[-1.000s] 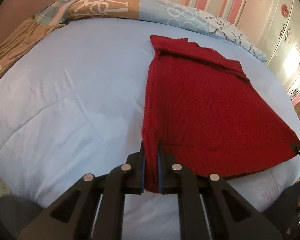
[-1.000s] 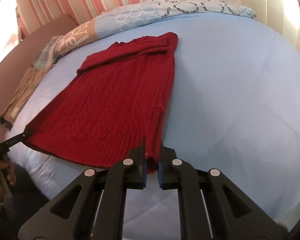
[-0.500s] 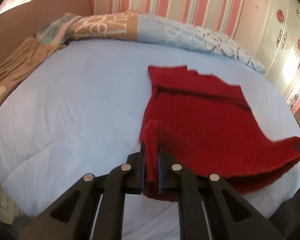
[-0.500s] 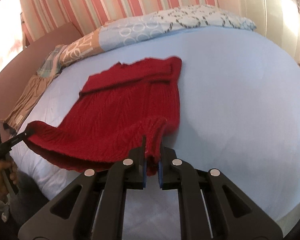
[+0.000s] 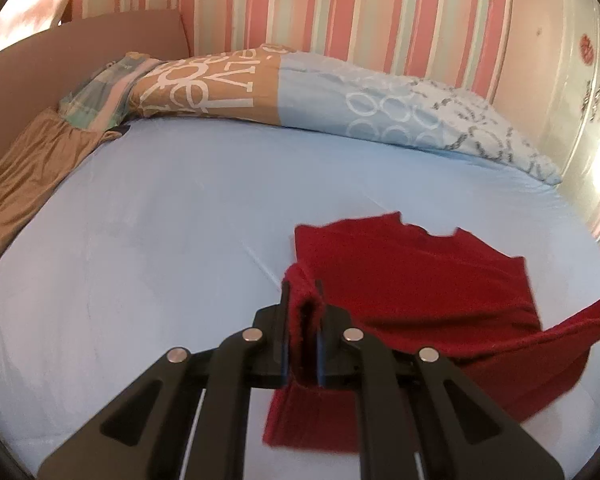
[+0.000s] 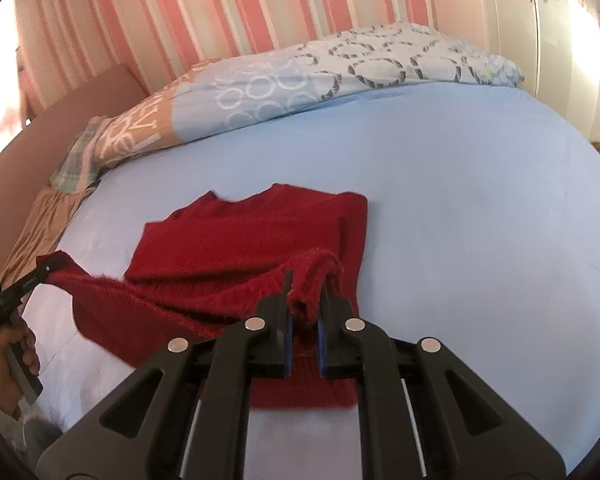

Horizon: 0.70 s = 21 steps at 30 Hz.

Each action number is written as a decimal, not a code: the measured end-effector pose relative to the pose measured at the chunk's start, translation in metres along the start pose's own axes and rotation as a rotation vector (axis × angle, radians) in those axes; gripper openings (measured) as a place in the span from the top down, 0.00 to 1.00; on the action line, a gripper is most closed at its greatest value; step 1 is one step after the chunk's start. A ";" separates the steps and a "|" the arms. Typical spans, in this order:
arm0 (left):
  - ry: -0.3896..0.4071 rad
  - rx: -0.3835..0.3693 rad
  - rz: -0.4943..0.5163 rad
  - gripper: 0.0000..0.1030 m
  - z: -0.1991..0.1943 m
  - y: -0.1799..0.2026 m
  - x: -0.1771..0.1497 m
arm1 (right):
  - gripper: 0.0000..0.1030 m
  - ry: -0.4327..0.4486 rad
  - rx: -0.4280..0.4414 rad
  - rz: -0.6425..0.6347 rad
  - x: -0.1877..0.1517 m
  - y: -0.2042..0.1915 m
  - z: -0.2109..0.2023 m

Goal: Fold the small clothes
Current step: 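Lift the hem with both grippers and fold it toward the collar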

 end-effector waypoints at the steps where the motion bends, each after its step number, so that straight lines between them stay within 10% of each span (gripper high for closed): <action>1: -0.008 0.010 0.007 0.91 0.013 0.002 0.005 | 0.91 -0.014 -0.007 0.005 0.005 0.002 0.011; 21: -0.053 0.099 0.005 0.91 0.164 0.021 0.086 | 0.91 -0.136 -0.107 0.018 0.097 0.033 0.171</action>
Point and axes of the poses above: each gripper's, at about its wrist camera, not at the fingertips, and z roughly the way its jaws point, y to its right, x to its top, the point moved 8 cm from there along z, roughly the way its jaws point, and after that the axes turned 2 degrees about z, right-handed, at the moved point
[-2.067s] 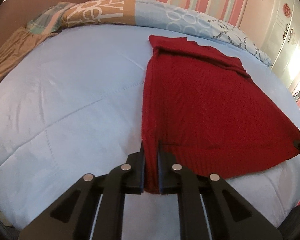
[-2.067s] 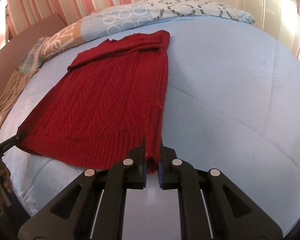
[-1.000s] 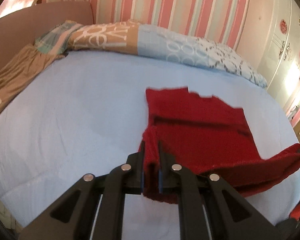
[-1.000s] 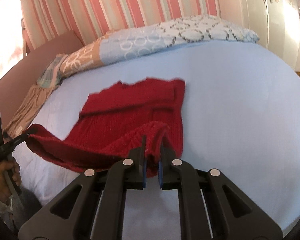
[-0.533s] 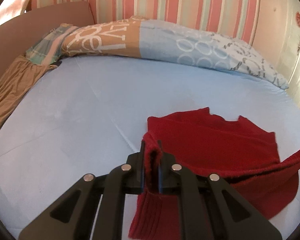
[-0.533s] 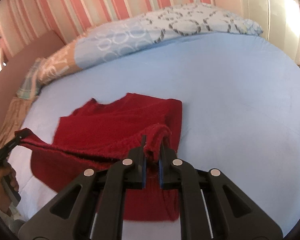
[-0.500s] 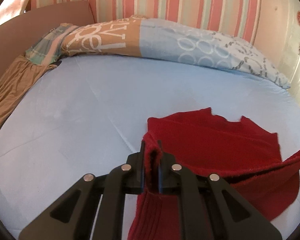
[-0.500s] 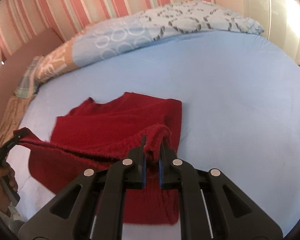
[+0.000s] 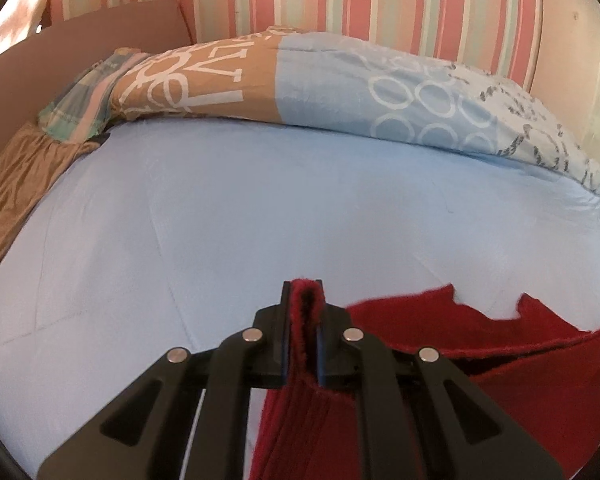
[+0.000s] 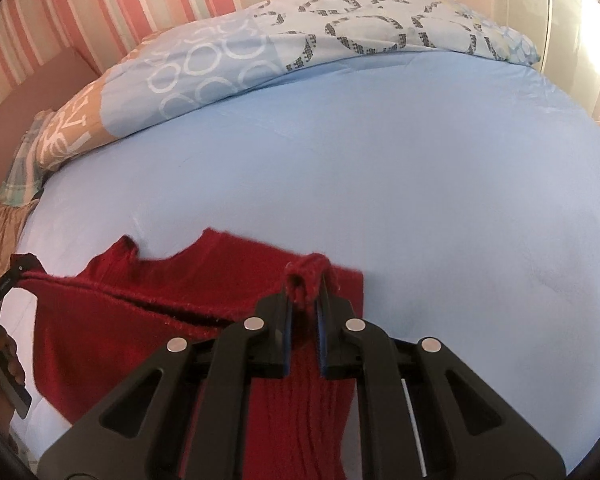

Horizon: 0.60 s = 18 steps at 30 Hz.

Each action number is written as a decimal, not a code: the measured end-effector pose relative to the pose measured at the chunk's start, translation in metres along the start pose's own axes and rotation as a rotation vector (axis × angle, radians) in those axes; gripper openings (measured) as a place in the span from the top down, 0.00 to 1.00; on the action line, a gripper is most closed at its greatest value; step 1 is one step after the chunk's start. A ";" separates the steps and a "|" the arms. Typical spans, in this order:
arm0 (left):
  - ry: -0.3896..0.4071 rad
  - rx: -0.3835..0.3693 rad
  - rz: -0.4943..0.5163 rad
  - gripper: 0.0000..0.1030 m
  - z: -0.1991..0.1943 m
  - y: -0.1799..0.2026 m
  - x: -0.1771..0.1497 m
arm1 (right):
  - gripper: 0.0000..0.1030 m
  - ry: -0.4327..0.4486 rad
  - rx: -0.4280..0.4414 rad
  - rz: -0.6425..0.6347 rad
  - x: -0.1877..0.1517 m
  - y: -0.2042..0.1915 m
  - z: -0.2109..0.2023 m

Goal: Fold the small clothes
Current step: 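Lift the hem with both grippers and fold it toward the collar, then lay the hem on the sweater and open both grippers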

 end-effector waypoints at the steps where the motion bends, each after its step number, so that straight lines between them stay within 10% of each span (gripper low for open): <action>1: -0.008 0.011 0.010 0.91 0.009 0.002 0.003 | 0.91 -0.009 -0.008 0.003 0.003 0.001 0.006; 8: -0.034 0.085 0.019 0.87 0.044 -0.001 0.010 | 0.86 -0.052 -0.055 -0.002 0.020 -0.003 0.048; 9: -0.030 0.098 0.031 0.84 0.048 -0.001 0.012 | 0.70 -0.056 -0.069 -0.003 0.021 -0.003 0.052; 10: -0.028 0.108 0.043 0.64 0.052 -0.001 0.014 | 0.35 -0.053 -0.092 -0.004 0.022 -0.001 0.055; 11: -0.030 0.125 0.050 0.47 0.054 -0.003 0.015 | 0.24 -0.030 -0.121 -0.006 0.025 0.001 0.054; 12: -0.028 0.136 0.051 0.27 0.053 -0.005 0.016 | 0.22 -0.017 -0.136 -0.007 0.027 0.003 0.052; 18: 0.040 0.045 0.072 0.28 0.012 0.001 0.016 | 0.25 0.119 -0.051 -0.102 0.026 -0.031 -0.003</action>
Point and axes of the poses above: each gripper's, at about its wrist camera, not at the fingertips, and z roughly the way its jaws point, y to its right, x to its top, the point moved 8 cm from there along z, roughly the way its jaws point, and after that the axes turned 2 degrees about z, right-handed, at the moved point
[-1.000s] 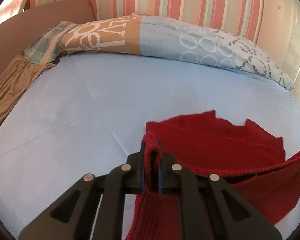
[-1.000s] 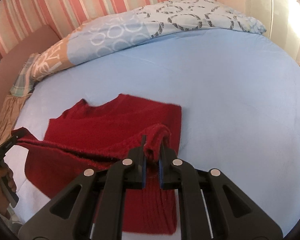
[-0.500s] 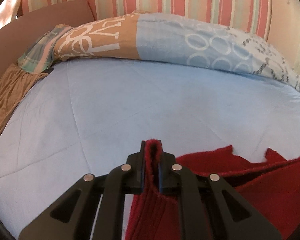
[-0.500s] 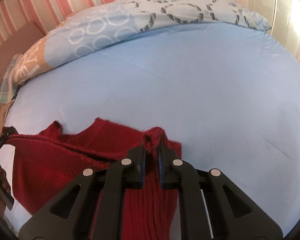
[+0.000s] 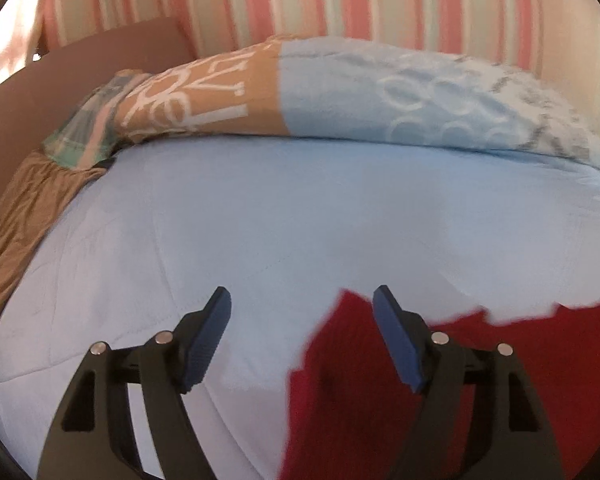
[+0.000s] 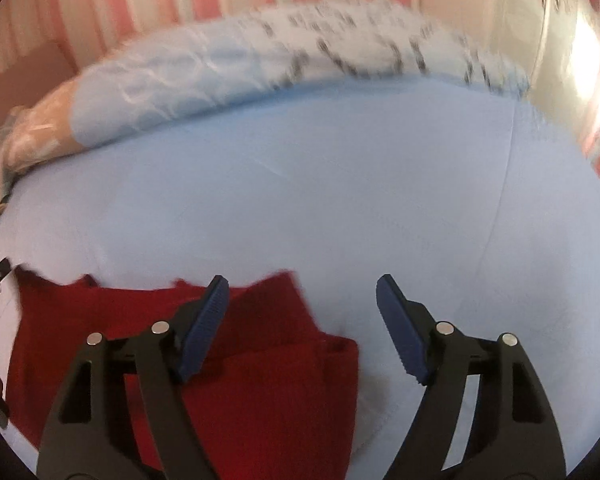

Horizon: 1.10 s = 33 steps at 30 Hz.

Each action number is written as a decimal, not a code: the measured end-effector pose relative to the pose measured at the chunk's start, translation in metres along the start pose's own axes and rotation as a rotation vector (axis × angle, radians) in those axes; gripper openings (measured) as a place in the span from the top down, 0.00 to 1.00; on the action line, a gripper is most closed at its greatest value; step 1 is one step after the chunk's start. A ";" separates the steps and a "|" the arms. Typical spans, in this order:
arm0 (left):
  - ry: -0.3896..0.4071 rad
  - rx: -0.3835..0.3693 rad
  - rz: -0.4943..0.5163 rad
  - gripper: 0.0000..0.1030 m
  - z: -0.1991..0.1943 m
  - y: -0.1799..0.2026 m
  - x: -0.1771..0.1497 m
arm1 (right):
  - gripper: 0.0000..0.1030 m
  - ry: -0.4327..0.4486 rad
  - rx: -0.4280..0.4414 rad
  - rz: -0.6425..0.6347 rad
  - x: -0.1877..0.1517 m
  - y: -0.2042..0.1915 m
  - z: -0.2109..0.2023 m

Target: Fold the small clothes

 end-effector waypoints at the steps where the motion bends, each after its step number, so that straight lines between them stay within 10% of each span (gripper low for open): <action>1: 0.004 -0.018 0.022 0.28 -0.009 0.007 -0.005 | 0.24 0.010 0.033 -0.032 -0.005 -0.012 -0.009; 9: 0.004 -0.091 0.137 0.26 -0.042 0.056 -0.042 | 0.24 -0.079 0.095 -0.240 -0.047 -0.072 0.007; 13: -0.002 -0.103 0.116 0.26 -0.029 0.056 -0.024 | 0.50 -0.146 0.114 -0.271 -0.032 -0.087 0.030; 19: -0.032 -0.103 0.096 0.26 -0.012 0.057 -0.004 | 0.52 -0.297 0.072 -0.246 -0.039 -0.099 0.076; 21: -0.031 -0.099 0.100 0.26 -0.009 0.057 -0.004 | 0.67 -0.344 0.036 -0.273 -0.048 -0.099 0.091; 24: -0.039 -0.094 0.117 0.26 -0.004 0.058 -0.008 | 0.92 -0.325 0.028 -0.273 -0.049 -0.099 0.094; 33: -0.067 -0.040 0.104 0.26 0.025 0.050 -0.023 | 0.90 -0.150 -0.026 -0.142 -0.012 -0.078 0.090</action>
Point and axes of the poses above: each gripper's, at about its wrist camera, not at the fingertips, and z roughly the way its jaws point, y to its right, x to its top, the point moved 8 cm from there along z, roughly the way its jaws point, and after that the axes turned 2 degrees about z, right-handed, at the moved point
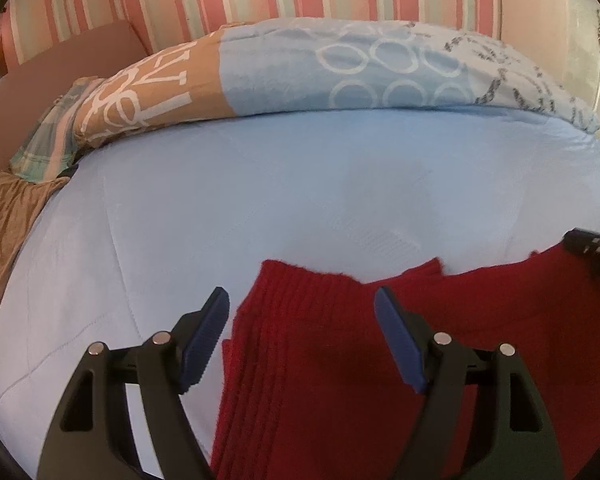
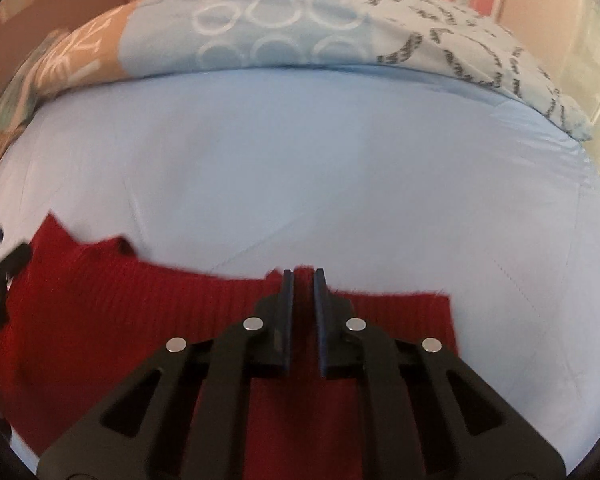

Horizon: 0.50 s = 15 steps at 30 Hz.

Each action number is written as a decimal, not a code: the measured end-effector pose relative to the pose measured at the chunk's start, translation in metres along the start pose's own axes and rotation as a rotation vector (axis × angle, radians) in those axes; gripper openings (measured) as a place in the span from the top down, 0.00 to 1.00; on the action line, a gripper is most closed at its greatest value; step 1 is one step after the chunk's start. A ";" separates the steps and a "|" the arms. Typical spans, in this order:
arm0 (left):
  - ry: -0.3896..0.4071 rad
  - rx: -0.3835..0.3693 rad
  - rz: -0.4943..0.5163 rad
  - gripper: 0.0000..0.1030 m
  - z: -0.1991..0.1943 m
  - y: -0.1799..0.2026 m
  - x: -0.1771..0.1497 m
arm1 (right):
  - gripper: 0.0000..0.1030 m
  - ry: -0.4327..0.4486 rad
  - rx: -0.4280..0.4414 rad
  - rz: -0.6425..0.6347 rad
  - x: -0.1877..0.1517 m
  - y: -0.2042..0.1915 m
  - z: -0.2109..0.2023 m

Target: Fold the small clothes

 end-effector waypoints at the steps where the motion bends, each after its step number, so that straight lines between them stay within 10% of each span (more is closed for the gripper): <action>1: -0.014 0.015 0.003 0.26 0.008 -0.001 -0.004 | 0.78 -0.023 -0.012 0.008 -0.004 0.000 0.010; 3: -0.035 0.046 0.013 0.26 0.019 -0.005 -0.010 | 0.47 -0.066 -0.011 0.005 -0.009 0.000 0.023; 10: -0.047 0.106 -0.008 0.23 0.028 -0.029 -0.020 | 0.37 0.131 0.039 -0.045 -0.013 0.014 -0.043; 15: -0.040 0.137 0.016 0.23 0.027 -0.034 -0.022 | 0.37 0.018 -0.024 -0.196 -0.048 0.012 -0.024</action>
Point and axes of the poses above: each gripper's, at about its wrist camera, not at the fingertips, and z roughly the way its jaws point, y to its right, x to its top, the point moved 8 cm from there along z, roughly the way its jaws point, and after that the axes turned 2 degrees about z, right-handed, at the moved point
